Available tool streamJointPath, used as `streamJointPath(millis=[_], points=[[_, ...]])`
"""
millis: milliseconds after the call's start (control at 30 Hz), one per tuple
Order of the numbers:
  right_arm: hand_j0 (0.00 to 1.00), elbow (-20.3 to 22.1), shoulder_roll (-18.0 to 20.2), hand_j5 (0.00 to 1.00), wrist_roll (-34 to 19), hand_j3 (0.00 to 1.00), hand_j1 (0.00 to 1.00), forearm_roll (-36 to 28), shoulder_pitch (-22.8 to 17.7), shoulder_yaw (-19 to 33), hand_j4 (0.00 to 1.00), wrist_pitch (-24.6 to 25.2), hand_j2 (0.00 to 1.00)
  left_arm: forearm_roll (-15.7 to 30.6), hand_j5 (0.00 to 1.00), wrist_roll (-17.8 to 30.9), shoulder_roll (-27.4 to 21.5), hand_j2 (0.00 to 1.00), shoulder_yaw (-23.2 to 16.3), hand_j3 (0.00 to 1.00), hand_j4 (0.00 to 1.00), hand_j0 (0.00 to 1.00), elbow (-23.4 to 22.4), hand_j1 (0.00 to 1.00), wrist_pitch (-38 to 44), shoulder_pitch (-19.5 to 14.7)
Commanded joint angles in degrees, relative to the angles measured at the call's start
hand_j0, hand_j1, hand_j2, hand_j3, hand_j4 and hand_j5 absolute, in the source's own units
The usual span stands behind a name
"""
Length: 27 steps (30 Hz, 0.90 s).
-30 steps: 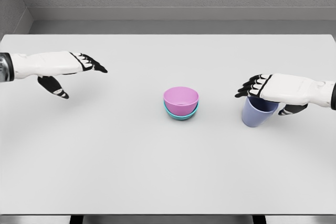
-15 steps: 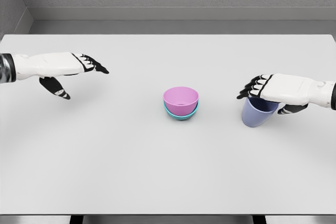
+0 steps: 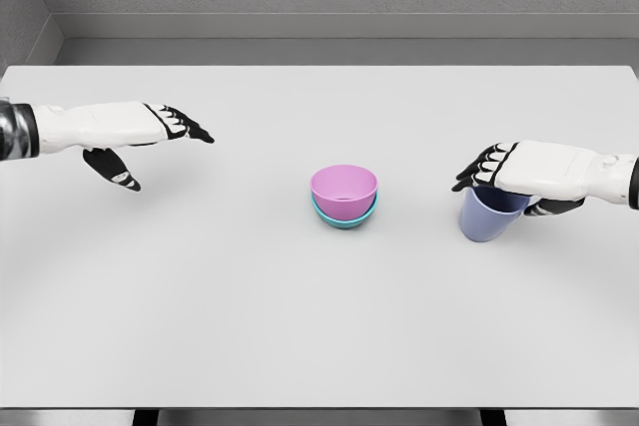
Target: Stacking bowl and cup with both arms
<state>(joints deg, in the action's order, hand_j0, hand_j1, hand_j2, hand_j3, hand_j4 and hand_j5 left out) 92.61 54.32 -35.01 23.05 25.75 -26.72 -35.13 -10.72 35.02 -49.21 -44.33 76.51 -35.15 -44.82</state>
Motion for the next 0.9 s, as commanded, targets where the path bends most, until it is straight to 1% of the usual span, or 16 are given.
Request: streamJointPath(millis=[0, 467, 533, 600, 767, 800, 867], points=[[0.87, -0.1, -0.1, 0.87, 0.0, 0.87, 0.87, -0.3, 0.0, 0.0, 0.87, 0.1, 0.87, 0.4, 1.0, 0.0, 0.0, 1.0, 0.0, 1.0, 1.0, 1.0, 0.0, 1.0, 0.1, 0.0], [0.85, -0.4, -0.4, 0.85, 0.0, 0.85, 0.85, -0.3, 0.0, -0.9, 0.85, 0.1, 0.85, 0.3, 1.0, 0.0, 0.6, 1.0, 0.0, 1.0, 1.0, 1.0, 0.0, 1.0, 0.1, 0.0], [0.76, -0.4, -0.4, 0.76, 0.0, 0.76, 0.76, -0.3, 0.0, -0.9, 0.76, 0.1, 0.76, 0.3, 1.0, 0.0, 0.6, 1.0, 0.0, 1.0, 1.0, 1.0, 0.0, 1.0, 0.1, 0.0], [0.75, -0.4, -0.4, 0.75, 0.0, 0.75, 0.75, -0.3, 0.0, -0.9, 0.75, 0.1, 0.75, 0.3, 1.0, 0.0, 0.6, 1.0, 0.0, 1.0, 1.0, 1.0, 0.0, 1.0, 0.1, 0.0], [0.75, -0.4, -0.4, 0.75, 0.0, 0.75, 0.75, -0.3, 0.0, -0.6, 0.75, 0.1, 0.75, 0.3, 1.0, 0.0, 0.6, 1.0, 0.0, 1.0, 1.0, 1.0, 0.0, 1.0, 0.1, 0.0], [0.71, -0.4, -0.4, 0.71, 0.0, 0.71, 0.71, -0.3, 0.0, -0.4, 0.71, 0.1, 0.71, 0.3, 1.0, 0.0, 0.6, 1.0, 0.0, 1.0, 1.0, 1.0, 0.0, 1.0, 0.1, 0.0], [0.69, -0.4, -0.3, 0.69, 0.0, 0.69, 0.69, -0.3, 0.0, -0.2, 0.69, 0.1, 0.69, 0.3, 1.0, 0.0, 0.6, 1.0, 0.0, 1.0, 1.0, 1.0, 0.0, 1.0, 0.1, 0.0]])
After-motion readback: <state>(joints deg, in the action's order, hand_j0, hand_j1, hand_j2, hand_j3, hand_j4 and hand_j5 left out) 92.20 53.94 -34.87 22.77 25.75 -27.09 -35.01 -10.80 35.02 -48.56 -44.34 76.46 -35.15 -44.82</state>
